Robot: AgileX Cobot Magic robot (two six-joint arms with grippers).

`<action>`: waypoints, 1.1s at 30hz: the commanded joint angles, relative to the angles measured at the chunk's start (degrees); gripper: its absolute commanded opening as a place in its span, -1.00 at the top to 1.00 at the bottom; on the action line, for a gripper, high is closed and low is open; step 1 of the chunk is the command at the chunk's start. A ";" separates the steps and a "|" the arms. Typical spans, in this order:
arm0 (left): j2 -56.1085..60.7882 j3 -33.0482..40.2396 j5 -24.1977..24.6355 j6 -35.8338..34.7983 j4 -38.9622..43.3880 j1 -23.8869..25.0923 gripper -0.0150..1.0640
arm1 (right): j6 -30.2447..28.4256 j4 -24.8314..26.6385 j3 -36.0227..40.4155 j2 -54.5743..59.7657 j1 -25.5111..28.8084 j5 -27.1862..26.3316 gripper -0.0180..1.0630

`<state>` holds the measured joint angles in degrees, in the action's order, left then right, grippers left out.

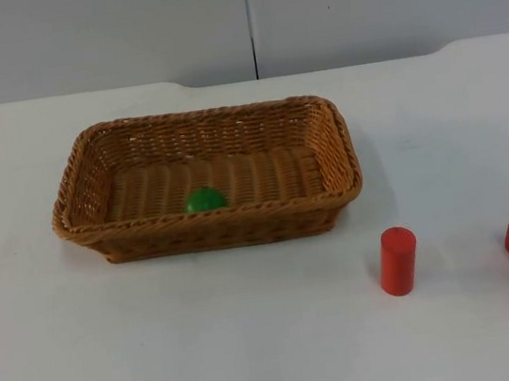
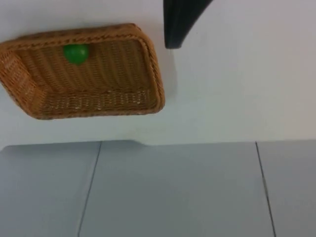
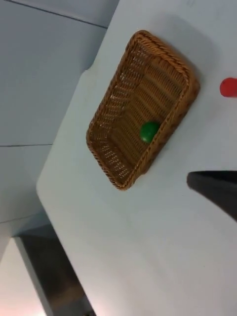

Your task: Pick up the basket with the left hand and place the object to the left of the red cylinder into the basket with the right hand.

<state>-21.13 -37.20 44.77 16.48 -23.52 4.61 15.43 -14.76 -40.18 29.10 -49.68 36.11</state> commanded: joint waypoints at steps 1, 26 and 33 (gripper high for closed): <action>3.74 1.20 2.17 0.08 0.24 -0.02 -0.98 | -0.46 0.28 2.26 -3.01 -0.14 -1.06 -0.97; 21.13 7.81 9.31 -11.38 15.99 -0.02 -0.98 | -12.46 10.09 8.87 -29.10 -0.40 20.52 -0.97; 21.13 7.58 9.98 -17.91 21.29 -0.02 -0.98 | -12.46 10.23 8.87 -29.10 -0.40 25.83 -0.97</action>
<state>-0.22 -29.21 54.74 1.74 -4.55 4.61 3.41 -4.81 -31.37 0.21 -50.06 60.77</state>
